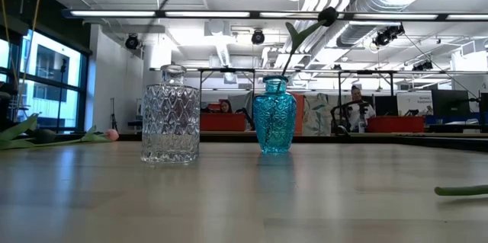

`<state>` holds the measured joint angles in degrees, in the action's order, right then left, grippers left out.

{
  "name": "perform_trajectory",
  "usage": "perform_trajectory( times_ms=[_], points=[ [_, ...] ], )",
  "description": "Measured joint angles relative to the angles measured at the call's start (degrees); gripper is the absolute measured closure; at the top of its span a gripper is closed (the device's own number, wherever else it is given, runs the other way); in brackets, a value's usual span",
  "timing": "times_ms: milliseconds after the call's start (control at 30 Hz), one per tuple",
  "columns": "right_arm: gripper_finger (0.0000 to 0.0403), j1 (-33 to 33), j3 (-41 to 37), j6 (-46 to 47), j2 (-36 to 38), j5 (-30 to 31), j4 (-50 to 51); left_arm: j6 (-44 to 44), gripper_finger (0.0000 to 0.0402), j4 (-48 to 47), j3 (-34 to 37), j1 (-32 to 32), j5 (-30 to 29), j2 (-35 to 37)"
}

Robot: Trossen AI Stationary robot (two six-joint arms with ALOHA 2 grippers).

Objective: Sort flowers into vase by color
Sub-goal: Put the bottom black tulip into the blue vase

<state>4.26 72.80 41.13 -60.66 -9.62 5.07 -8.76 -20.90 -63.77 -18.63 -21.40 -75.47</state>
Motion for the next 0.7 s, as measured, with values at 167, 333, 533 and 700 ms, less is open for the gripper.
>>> perform_trajectory(
  times_ms=[167, 333, 533, 700],
  points=[
    [0.0242, 3.5, -0.05, -1.81, 3.67, 2.91, 7.31, 7.57, 0.0401, 47.09, 15.19, 3.88, 0.35, 0.69],
    [0.0242, 6.13, -0.1, -5.32, 3.99, 5.47, 13.96, 15.52, 0.0401, 77.32, 23.78, 12.62, 0.65, -2.89],
    [0.0242, 6.27, -0.12, -9.73, 2.26, 12.01, 14.39, 19.68, 0.0401, 79.6, 23.29, 21.39, 6.66, -6.77],
    [0.0242, 6.22, -0.12, -12.68, 0.46, 16.36, 13.41, 22.03, 0.0401, 82.17, 20.73, 26.26, 15.49, -9.33]
  ],
)
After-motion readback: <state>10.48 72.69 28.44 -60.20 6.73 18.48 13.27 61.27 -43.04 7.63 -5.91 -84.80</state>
